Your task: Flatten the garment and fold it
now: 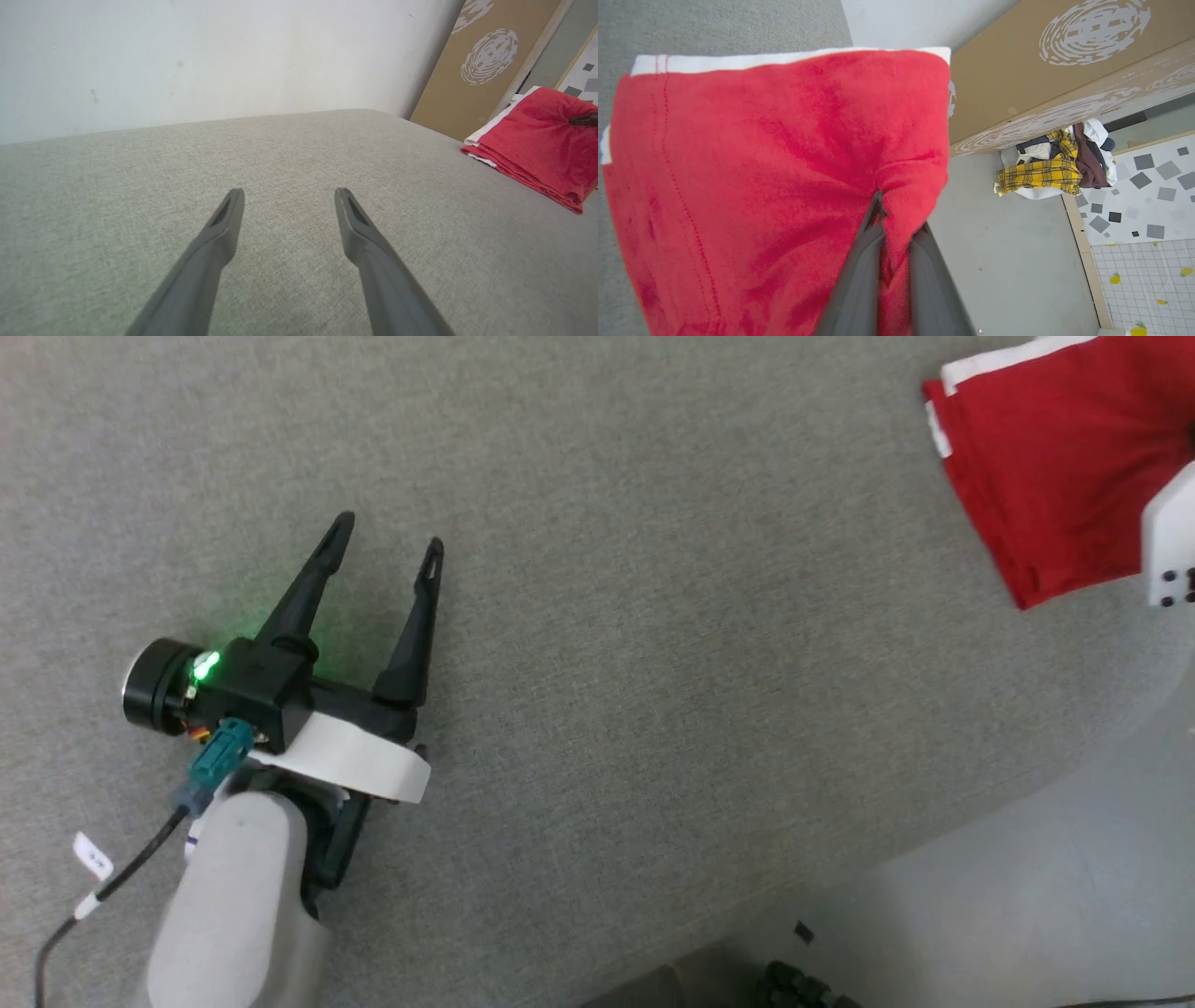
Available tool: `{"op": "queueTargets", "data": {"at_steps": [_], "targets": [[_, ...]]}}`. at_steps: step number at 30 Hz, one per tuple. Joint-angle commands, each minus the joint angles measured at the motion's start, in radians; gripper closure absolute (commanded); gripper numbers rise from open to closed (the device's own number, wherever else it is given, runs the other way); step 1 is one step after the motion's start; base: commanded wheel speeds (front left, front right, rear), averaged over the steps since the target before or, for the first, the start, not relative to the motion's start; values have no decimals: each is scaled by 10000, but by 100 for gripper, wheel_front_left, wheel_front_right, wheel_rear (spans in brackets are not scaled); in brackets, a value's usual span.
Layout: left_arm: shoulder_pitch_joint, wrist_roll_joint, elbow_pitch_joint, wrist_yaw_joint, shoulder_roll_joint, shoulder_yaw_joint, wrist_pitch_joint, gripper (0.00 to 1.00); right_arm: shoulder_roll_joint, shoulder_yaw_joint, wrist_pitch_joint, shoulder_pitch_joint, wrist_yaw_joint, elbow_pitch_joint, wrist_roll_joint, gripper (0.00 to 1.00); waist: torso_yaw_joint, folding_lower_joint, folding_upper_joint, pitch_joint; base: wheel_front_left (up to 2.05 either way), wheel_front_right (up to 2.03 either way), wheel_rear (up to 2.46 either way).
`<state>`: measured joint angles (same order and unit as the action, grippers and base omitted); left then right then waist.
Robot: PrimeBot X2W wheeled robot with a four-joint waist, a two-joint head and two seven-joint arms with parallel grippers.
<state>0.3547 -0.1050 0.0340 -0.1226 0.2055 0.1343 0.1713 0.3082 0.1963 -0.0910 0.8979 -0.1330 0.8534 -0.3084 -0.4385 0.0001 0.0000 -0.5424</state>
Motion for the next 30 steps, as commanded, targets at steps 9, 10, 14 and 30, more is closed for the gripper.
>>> {"op": "queueTargets", "data": {"at_steps": [9,10,14,30], "targets": [[-11,-153,126,115,-54,27,209,0,-305,1796,512,207,23,199,-1315,0,632,-1,0,172,0,0,0],[-11,-182,213,130,-128,64,285,0,-258,1942,604,155,23,223,-1400,0,740,-1,0,305,0,0,0],[-56,-356,653,198,-456,152,584,0,-179,2494,1146,-155,23,184,-1435,0,1226,-1,0,1007,0,0,0],[-1132,-1135,1416,487,-1318,-370,901,0,-1085,603,3291,-2723,23,-1866,1611,0,3134,-1,0,3866,0,0,0]]}}
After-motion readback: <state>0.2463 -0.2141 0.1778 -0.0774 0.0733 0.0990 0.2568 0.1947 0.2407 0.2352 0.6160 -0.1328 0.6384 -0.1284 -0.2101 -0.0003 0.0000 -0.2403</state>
